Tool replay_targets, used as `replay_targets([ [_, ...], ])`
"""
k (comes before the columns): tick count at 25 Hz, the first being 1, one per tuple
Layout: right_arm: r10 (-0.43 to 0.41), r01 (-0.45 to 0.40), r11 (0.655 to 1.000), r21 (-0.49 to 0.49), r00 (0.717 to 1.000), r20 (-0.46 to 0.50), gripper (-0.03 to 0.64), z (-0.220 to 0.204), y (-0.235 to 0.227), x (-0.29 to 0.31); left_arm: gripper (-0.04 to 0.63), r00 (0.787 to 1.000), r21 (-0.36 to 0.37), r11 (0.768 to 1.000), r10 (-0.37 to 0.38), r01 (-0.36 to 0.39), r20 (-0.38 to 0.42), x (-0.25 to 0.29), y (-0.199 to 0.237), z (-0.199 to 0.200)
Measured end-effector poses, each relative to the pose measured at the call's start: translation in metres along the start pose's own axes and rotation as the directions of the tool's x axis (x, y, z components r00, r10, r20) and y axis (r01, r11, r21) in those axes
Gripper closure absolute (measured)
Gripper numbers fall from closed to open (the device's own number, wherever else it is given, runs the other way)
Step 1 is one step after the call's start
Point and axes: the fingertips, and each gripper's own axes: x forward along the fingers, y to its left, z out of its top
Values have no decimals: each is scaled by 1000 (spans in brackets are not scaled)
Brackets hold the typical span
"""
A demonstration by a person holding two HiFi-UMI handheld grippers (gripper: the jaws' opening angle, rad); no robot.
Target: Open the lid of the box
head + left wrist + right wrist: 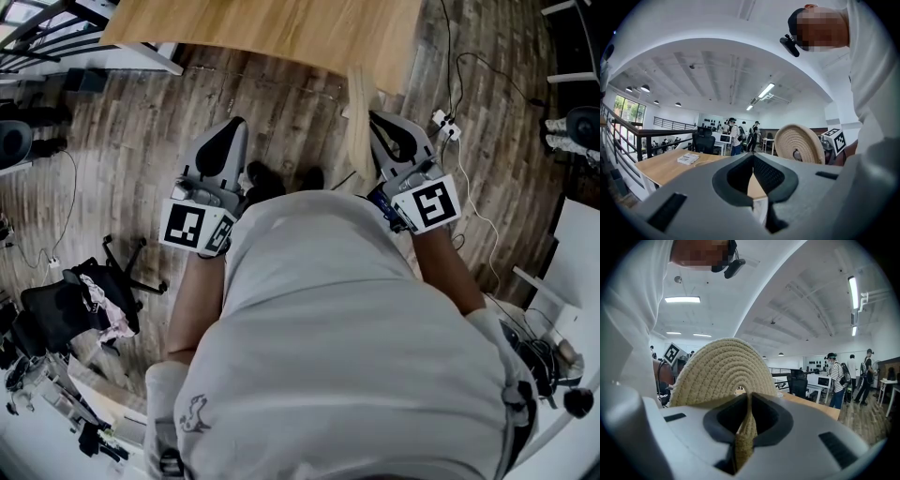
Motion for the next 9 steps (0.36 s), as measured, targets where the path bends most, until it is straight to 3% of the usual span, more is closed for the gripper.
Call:
replay_targets([
  [9, -10, 10, 1000, -9, 1000, -8, 580, -2, -4, -6, 589, 1000, 11, 1000, -3, 3, 4, 1, -2, 3],
])
